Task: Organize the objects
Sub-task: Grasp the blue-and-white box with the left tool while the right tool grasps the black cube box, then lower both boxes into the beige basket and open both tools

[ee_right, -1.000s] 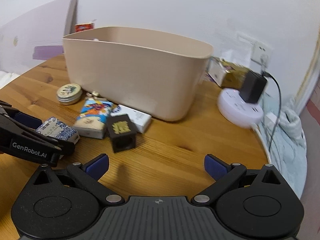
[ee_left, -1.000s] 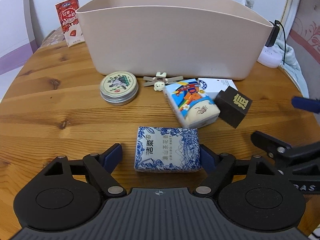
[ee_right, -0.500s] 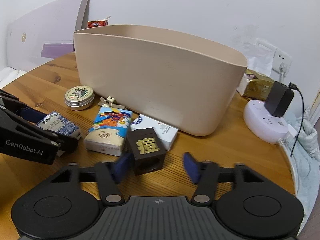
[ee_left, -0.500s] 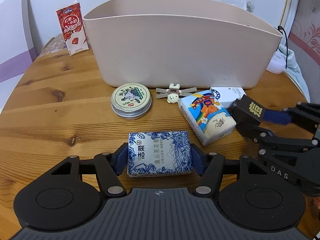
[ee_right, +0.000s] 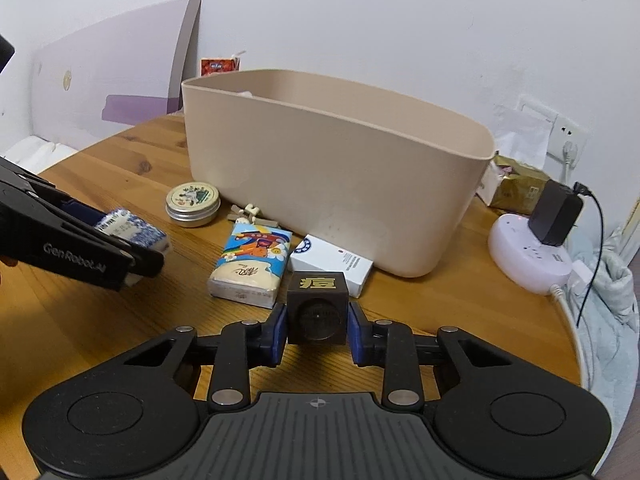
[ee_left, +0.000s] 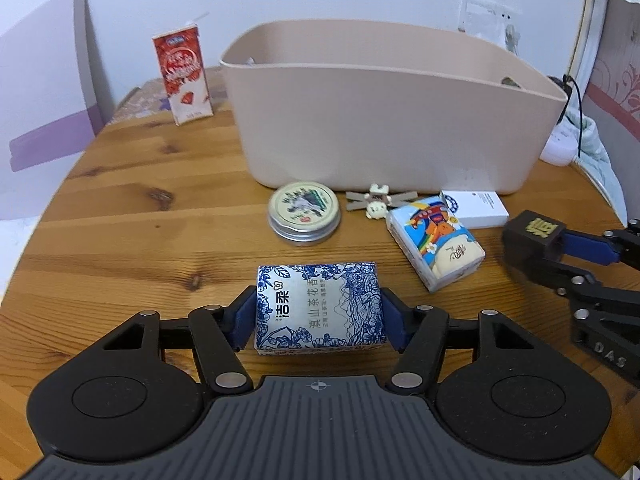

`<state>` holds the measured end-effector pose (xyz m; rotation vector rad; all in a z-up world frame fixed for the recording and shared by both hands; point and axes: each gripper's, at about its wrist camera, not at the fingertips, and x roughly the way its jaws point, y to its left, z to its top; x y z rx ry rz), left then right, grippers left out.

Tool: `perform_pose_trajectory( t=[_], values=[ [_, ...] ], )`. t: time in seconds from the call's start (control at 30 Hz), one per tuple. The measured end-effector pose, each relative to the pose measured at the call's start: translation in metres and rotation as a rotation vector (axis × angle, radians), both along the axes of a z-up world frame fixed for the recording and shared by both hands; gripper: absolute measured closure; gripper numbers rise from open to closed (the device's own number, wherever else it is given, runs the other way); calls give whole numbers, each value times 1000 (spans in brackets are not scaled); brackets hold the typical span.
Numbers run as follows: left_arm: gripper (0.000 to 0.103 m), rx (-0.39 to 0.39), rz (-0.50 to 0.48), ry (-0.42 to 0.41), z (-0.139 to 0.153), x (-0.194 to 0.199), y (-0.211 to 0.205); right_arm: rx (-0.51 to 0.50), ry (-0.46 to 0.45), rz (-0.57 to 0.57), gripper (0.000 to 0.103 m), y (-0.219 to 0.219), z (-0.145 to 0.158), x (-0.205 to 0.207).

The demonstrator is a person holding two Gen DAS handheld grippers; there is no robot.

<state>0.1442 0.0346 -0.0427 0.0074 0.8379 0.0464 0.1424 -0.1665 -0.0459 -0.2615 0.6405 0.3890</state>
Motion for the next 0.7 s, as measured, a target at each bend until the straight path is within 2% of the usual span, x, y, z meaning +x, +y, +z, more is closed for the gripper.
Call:
perform_pose_trajectory(
  t=[0.37,0.7],
  values=[
    [39,12,9,-68,35,-10,9,39,-104,-36,74,-19,43,-14],
    [39,2,-19,-174,87,10,9,89,-216,-103,74,-43,92,5]
  ],
)
